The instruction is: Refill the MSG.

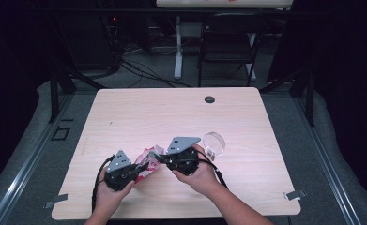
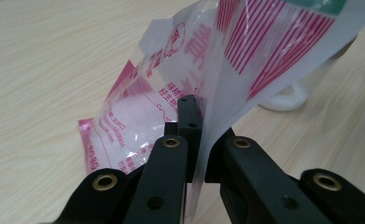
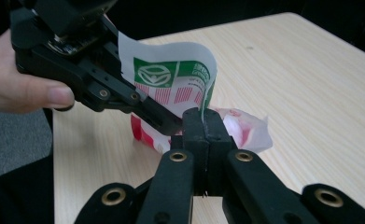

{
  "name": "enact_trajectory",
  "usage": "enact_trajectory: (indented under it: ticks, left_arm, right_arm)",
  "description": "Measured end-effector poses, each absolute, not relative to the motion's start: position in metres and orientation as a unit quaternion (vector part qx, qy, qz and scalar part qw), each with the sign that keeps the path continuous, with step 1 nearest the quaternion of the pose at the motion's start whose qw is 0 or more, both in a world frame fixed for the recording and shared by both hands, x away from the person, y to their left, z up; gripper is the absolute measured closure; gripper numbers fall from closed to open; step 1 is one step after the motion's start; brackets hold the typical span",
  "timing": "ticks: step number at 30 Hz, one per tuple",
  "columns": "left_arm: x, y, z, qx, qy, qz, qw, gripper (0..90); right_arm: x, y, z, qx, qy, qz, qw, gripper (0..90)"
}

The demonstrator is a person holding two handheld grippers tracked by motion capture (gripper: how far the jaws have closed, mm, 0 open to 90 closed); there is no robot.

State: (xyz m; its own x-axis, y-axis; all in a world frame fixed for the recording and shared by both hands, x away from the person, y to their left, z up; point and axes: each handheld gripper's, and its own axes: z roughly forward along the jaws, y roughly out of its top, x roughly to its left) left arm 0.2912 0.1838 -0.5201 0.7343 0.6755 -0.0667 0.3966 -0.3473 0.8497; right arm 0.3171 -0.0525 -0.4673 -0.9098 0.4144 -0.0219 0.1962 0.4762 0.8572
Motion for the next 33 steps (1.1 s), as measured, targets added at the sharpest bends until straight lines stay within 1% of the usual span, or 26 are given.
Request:
enact_trajectory:
  ticks: [2,6,10,13,15,18,20,21,22,24,25,26,29,31,33]
  left_arm:
    - [0.291,0.183,-0.517,0.808,0.325,0.154,0.466,89.8]
    - [0.288,0.177,-0.506,0.801,0.31,0.16,0.487,89.9]
    - [0.289,0.175,-0.503,0.791,0.31,0.158,0.504,89.8]
    - [0.292,0.173,-0.502,0.78,0.313,0.138,0.524,89.6]
    - [0.292,0.173,-0.504,0.787,0.311,0.13,0.517,88.4]
    - [0.289,0.173,-0.51,0.785,0.315,0.117,0.52,86.6]
    - [0.289,0.173,-0.512,0.781,0.32,0.115,0.524,77.9]
    - [0.289,0.176,-0.517,0.772,0.335,0.106,0.53,73.9]
    - [0.289,0.177,-0.519,0.772,0.341,0.1,0.527,73.0]
    - [0.289,0.178,-0.524,0.767,0.353,0.097,0.527,67.4]
    - [0.288,0.176,-0.526,0.764,0.362,0.105,0.525,64.2]
    - [0.287,0.175,-0.527,0.766,0.36,0.108,0.521,60.8]
    - [0.286,0.168,-0.533,0.78,0.355,0.12,0.501,54.4]
    - [0.286,0.165,-0.537,0.786,0.358,0.117,0.489,48.4]
    - [0.287,0.163,-0.54,0.788,0.365,0.116,0.483,45.1]
  right_arm:
    - [0.317,-0.053,-0.465,0.177,0.85,0.483,0.116,90.0]
    - [0.316,-0.059,-0.447,0.179,0.834,0.508,0.12,90.0]
    - [0.313,-0.062,-0.439,0.176,0.833,0.508,0.131,90.0]
    - [0.31,-0.065,-0.433,0.175,0.828,0.513,0.144,90.0]
    - [0.31,-0.066,-0.433,0.174,0.831,0.505,0.154,90.0]
    - [0.311,-0.067,-0.439,0.174,0.835,0.5,0.149,90.0]
    - [0.309,-0.067,-0.441,0.169,0.838,0.497,0.15,90.0]
    - [0.309,-0.067,-0.442,0.168,0.838,0.497,0.151,90.0]
    - [0.308,-0.067,-0.443,0.168,0.838,0.497,0.15,90.0]
    - [0.308,-0.067,-0.443,0.168,0.838,0.497,0.15,90.0]
    - [0.308,-0.067,-0.443,0.168,0.838,0.498,0.149,90.0]
    - [0.307,-0.068,-0.443,0.168,0.838,0.498,0.149,90.0]
    - [0.306,-0.067,-0.443,0.167,0.837,0.499,0.149,90.0]
    - [0.305,-0.068,-0.444,0.165,0.837,0.499,0.149,90.0]
    - [0.305,-0.068,-0.444,0.164,0.837,0.5,0.148,90.0]
